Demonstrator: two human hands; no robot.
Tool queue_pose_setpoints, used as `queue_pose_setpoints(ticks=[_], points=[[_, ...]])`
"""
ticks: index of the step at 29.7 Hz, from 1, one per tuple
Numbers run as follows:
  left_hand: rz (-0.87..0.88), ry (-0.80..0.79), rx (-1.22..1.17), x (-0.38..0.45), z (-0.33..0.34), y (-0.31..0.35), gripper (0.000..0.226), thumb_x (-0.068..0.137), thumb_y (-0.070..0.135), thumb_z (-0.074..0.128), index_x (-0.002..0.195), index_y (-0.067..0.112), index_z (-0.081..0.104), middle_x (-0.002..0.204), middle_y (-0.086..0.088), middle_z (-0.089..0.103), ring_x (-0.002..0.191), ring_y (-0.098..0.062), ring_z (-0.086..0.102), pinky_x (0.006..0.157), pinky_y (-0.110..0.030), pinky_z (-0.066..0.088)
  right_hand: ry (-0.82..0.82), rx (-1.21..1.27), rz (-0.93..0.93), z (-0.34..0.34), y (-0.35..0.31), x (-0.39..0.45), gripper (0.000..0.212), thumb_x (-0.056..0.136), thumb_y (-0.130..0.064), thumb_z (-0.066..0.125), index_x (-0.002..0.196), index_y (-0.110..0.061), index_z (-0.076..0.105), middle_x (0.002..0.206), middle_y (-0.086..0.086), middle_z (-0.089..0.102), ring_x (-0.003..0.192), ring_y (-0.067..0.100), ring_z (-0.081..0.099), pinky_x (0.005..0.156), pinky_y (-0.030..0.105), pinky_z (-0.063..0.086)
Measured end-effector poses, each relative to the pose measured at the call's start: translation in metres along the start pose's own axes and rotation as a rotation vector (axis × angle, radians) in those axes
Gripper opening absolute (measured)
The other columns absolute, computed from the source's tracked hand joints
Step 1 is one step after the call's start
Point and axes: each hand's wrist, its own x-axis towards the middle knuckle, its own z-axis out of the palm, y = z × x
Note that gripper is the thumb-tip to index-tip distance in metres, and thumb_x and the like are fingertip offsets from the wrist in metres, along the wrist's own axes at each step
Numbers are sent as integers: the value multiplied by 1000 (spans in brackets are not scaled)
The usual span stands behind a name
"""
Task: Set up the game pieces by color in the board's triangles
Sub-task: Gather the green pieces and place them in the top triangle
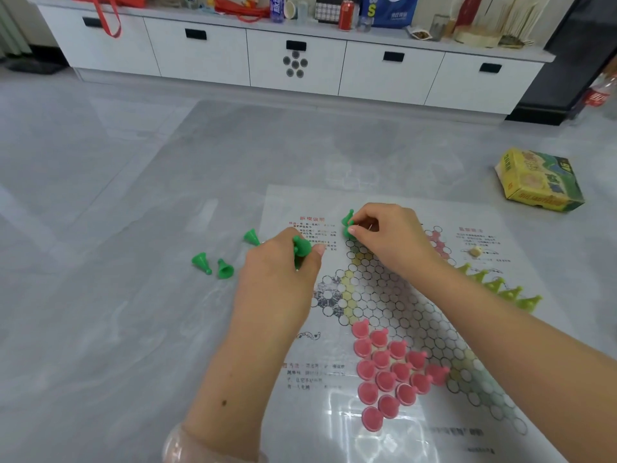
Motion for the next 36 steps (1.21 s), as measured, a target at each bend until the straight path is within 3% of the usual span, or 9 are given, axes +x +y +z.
queue_pose_setpoints(ticks=[4, 9, 15, 17, 19, 23, 28, 33, 36], points=[[-4, -5, -4, 1, 1, 0, 28, 89, 37, 52, 83, 11, 57, 66, 6, 51, 57, -5, 42, 53, -12, 36, 18, -19, -7, 2, 1, 0, 10, 84, -17, 64, 92, -13, 69, 79, -6, 59, 73, 8, 52, 60, 9, 36], [-18, -14, -7, 0, 0, 3, 27, 89, 39, 52, 84, 12, 57, 66, 7, 50, 58, -5, 44, 50, -11, 33, 31, -34, -22, 5, 1, 1, 11, 85, -18, 63, 91, -12, 68, 81, -5, 61, 75, 10, 54, 70, 19, 40], [-23, -31, 4, -2, -1, 5, 29, 89, 38, 53, 81, 10, 55, 65, 6, 49, 56, -7, 43, 49, -14, 33, 25, -29, 15, -2, 0, -3, 11, 84, -20, 64, 91, -13, 68, 81, -6, 61, 71, 5, 52, 69, 18, 43], [-25, -50, 27, -2, -1, 7, 33, 88, 40, 53, 79, 8, 54, 63, 3, 47, 54, -10, 42, 50, -20, 33, 48, 20, 9, -13, -9, -11, 8, 83, -22, 64, 87, -15, 68, 78, -9, 62, 67, 2, 53, 65, 12, 44], [-20, -71, 33, -3, -1, 9, 35, 88, 41, 54, 72, 9, 49, 60, 3, 45, 52, -11, 40, 49, -21, 31, -23, 148, -69, -27, -26, -24, 6, 83, -24, 64, 83, -19, 68, 77, -11, 65, 67, 3, 57, 62, 8, 45], [-18, -116, 55, -3, 1, 11, 30, 88, 31, 53, 62, 19, 42, 60, 5, 46, 53, -7, 42, 46, -22, 31, -235, 263, -217, -40, -53, -47, 11, 79, -27, 67, 88, -21, 69, 81, -7, 67, 77, 5, 60, 71, 17, 50], [2, -168, 67, -3, 4, 11, 26, 84, 20, 52, 60, 25, 41, 60, 5, 45, 54, -7, 43, 46, -23, 29, -190, 164, -354, -32, -52, -48, 6, 79, -15, 69, 84, -16, 71, 80, -3, 65, 77, 4, 56, 70, 17, 47], [24, -199, 56, -2, 5, 9, 9, 81, 17, 53, 84, 16, 61, 65, 6, 52, 57, -4, 48, 44, -16, 35, -190, 43, -467, -32, -48, -51, 10, 81, -15, 65, 88, -13, 70, 80, -4, 65, 74, 5, 56, 72, 19, 47], [11, -210, -32, -4, 3, 13, 10, 84, 25, 56, 85, 17, 61, 69, 6, 56, 61, -8, 51, 56, -7, 38, -189, 96, -414, -37, -47, -50, 8, 83, -18, 63, 88, -18, 69, 81, -10, 67, 76, 2, 59, 73, 16, 49]])
